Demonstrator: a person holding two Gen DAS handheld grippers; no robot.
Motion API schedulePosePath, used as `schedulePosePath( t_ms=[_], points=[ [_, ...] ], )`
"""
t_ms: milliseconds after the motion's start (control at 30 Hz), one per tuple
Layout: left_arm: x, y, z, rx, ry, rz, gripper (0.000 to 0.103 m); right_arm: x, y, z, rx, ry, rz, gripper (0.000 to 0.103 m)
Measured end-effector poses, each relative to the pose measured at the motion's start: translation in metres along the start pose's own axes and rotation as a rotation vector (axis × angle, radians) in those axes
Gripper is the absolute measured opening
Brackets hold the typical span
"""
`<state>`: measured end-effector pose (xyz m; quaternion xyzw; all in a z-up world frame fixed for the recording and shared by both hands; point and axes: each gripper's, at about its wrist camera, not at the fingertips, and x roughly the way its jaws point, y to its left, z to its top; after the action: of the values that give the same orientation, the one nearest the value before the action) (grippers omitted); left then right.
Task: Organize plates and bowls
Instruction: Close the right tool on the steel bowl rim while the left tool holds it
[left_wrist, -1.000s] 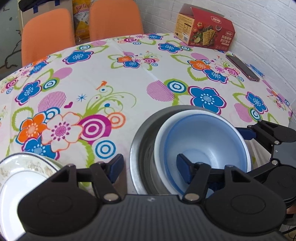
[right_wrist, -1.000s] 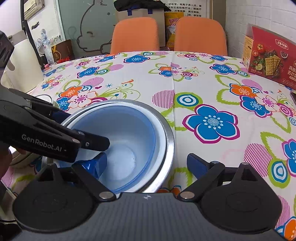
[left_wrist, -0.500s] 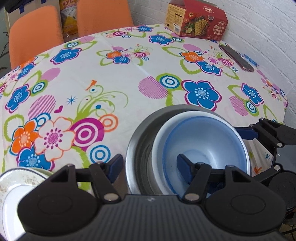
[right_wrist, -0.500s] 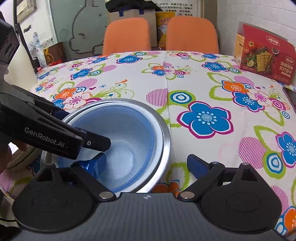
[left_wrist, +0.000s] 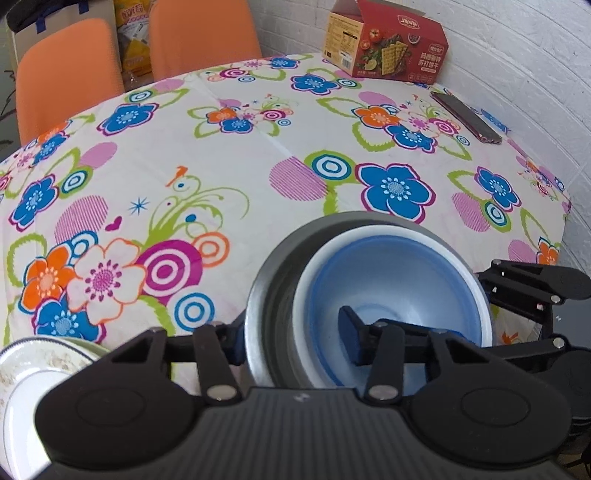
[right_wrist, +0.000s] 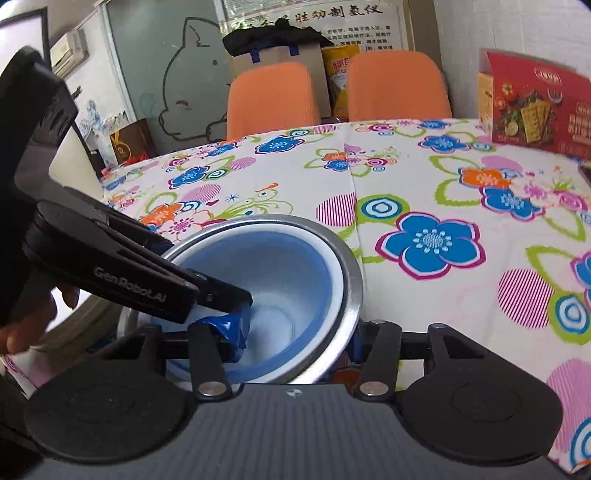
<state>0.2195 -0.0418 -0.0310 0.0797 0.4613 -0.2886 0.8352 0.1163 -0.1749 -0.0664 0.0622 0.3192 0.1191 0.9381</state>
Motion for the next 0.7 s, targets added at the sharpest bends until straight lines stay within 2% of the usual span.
schedulePosePath(
  t_ms=[133, 300, 400, 533, 700],
  points=[
    [0.000, 0.000, 0.009, -0.050, 0.011, -0.006, 0.044, 0.000, -0.002, 0.000, 0.017, -0.003, 0.007, 0.030],
    [-0.018, -0.011, 0.034, -0.063, -0.058, -0.017, 0.043, -0.010, -0.004, 0.012, 0.004, -0.041, -0.022, 0.030],
    [-0.042, -0.022, 0.059, -0.053, -0.128, -0.029, 0.041, -0.024, -0.005, 0.026, -0.022, -0.091, -0.052, 0.030],
    [-0.088, -0.035, 0.092, -0.028, -0.245, -0.024, 0.041, -0.053, -0.008, 0.060, -0.089, -0.200, -0.092, 0.030],
    [-0.155, -0.031, 0.111, -0.017, -0.372, 0.046, 0.041, -0.087, 0.002, 0.109, -0.192, -0.325, -0.095, 0.031]
  ],
)
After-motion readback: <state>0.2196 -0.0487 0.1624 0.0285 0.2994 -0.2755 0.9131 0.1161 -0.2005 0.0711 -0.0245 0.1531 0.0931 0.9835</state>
